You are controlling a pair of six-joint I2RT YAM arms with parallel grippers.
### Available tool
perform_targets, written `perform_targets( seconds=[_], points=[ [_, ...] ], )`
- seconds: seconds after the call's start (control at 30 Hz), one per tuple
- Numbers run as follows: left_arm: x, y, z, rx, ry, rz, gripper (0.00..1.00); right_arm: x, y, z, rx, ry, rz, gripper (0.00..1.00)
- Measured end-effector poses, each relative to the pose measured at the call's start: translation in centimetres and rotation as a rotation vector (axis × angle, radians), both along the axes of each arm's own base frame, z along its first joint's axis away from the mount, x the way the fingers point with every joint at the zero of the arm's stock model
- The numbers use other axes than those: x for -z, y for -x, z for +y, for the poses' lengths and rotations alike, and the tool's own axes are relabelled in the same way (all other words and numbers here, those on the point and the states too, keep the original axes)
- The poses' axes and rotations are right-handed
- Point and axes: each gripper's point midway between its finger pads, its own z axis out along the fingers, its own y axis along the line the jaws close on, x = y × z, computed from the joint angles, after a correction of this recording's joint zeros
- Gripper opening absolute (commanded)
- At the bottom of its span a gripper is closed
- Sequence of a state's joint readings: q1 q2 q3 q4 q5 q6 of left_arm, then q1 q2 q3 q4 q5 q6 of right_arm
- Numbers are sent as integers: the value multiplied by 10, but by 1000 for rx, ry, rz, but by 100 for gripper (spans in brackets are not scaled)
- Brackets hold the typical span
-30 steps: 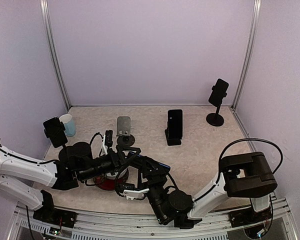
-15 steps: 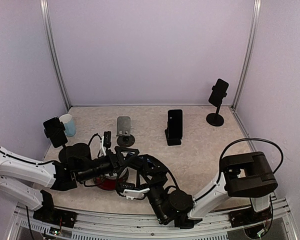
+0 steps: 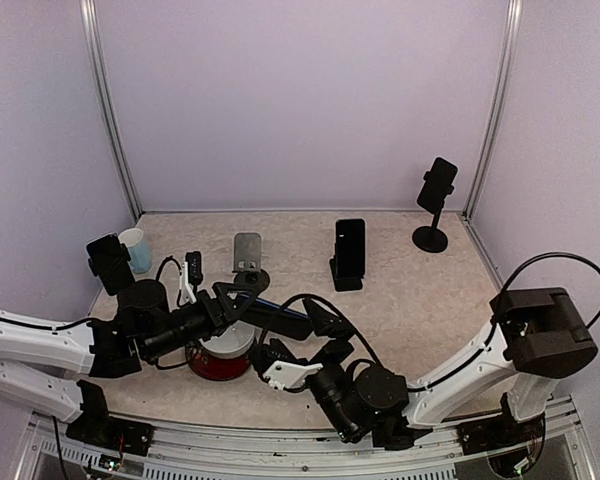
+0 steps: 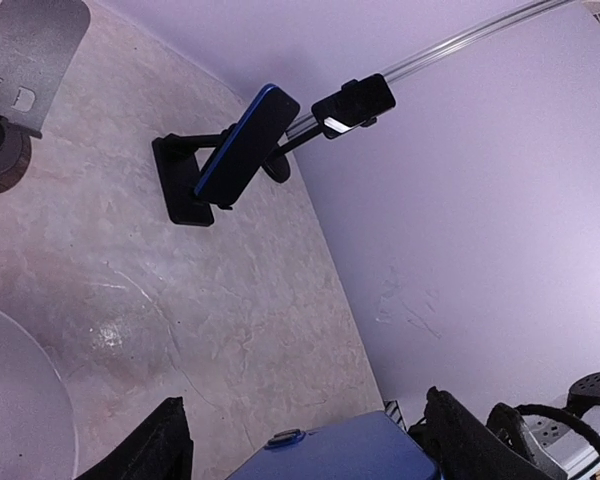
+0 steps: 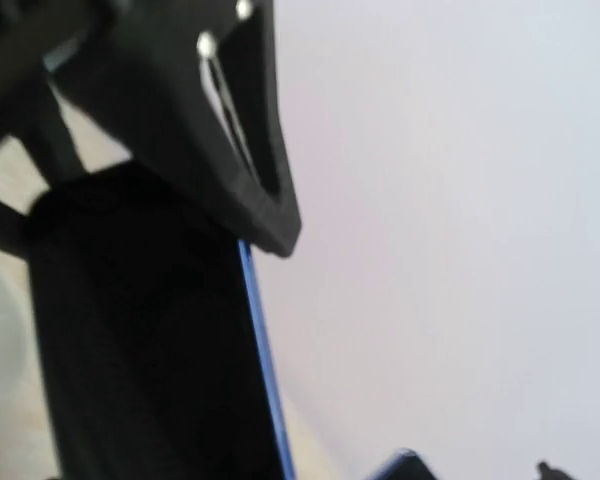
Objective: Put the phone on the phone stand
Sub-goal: Pass from the right arm to the left
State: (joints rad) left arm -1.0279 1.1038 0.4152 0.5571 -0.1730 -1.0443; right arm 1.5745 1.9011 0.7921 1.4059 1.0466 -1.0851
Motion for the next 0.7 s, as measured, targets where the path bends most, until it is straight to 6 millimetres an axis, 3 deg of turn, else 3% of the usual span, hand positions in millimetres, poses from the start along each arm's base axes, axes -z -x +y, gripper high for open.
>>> perform_targets(
  seconds=[0.27,0.47,0.7],
  points=[
    [-2,-11,23,-87,-75,-43,70,-8,24,12,-264,-143,235,100],
    [-7,-19,33,-132,-142,-83,70,-3,33,12,-341,-177,353,100],
    [-32,-31,41,-184,-208,-165,70,-8,25,-10,-342,-250,449,100]
  ],
)
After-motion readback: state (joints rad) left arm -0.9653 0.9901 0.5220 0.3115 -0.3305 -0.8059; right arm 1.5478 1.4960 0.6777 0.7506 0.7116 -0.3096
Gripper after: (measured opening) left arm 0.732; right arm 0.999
